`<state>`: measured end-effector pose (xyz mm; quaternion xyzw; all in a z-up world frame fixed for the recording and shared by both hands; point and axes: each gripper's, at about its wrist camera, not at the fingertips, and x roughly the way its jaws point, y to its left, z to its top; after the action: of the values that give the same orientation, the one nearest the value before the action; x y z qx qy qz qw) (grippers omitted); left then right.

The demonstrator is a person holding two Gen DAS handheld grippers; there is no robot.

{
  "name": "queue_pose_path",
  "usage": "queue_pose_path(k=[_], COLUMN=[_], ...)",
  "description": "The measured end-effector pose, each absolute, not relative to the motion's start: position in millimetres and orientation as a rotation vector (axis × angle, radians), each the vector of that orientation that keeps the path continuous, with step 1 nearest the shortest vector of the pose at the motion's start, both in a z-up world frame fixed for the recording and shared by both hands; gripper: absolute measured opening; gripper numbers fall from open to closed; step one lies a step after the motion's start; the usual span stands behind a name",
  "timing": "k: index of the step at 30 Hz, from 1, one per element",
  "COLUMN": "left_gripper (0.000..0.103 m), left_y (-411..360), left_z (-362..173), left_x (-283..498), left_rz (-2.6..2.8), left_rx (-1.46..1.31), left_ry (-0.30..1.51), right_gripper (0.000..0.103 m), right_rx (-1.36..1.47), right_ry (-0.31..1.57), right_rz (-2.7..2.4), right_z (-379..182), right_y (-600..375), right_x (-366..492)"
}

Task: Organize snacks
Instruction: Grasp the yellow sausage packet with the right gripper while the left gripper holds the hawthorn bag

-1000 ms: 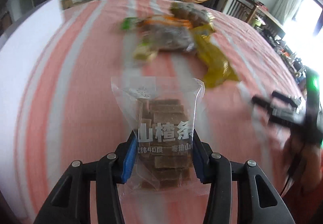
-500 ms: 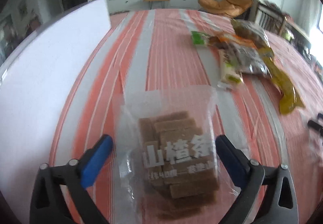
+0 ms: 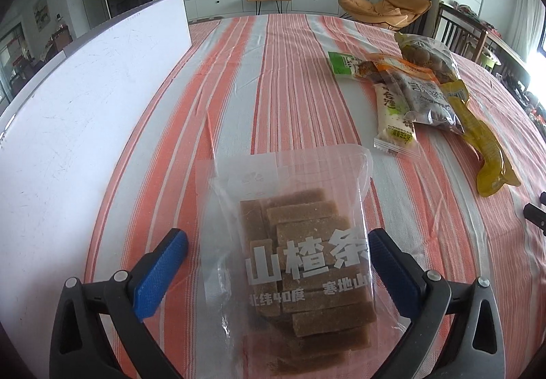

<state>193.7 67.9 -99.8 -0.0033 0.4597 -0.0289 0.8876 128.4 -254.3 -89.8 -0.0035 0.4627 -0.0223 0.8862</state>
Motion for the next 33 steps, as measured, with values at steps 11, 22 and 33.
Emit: queue_pose_path(k=[11,22,33], left_gripper=[0.103,0.103,0.103], left_y=[67.6,67.3,67.7], left_z=[-99.9,-100.8,-99.7], left_x=[193.6,195.2,193.3], left_rz=[-0.060,-0.060,-0.059], left_rx=[-0.007,-0.006,-0.007], left_ry=[0.955,0.955,0.956], right_gripper=[0.103,0.101,0.100], right_rx=[-0.008,-0.023,-0.085], right_ry=[0.963,0.978,1.028], right_rz=[-0.047,-0.016,0.117], right_z=[-89.7,-88.7,-73.4], right_y=[-254.7,-254.9,-153.2], right_x=[128.1,128.5,206.0])
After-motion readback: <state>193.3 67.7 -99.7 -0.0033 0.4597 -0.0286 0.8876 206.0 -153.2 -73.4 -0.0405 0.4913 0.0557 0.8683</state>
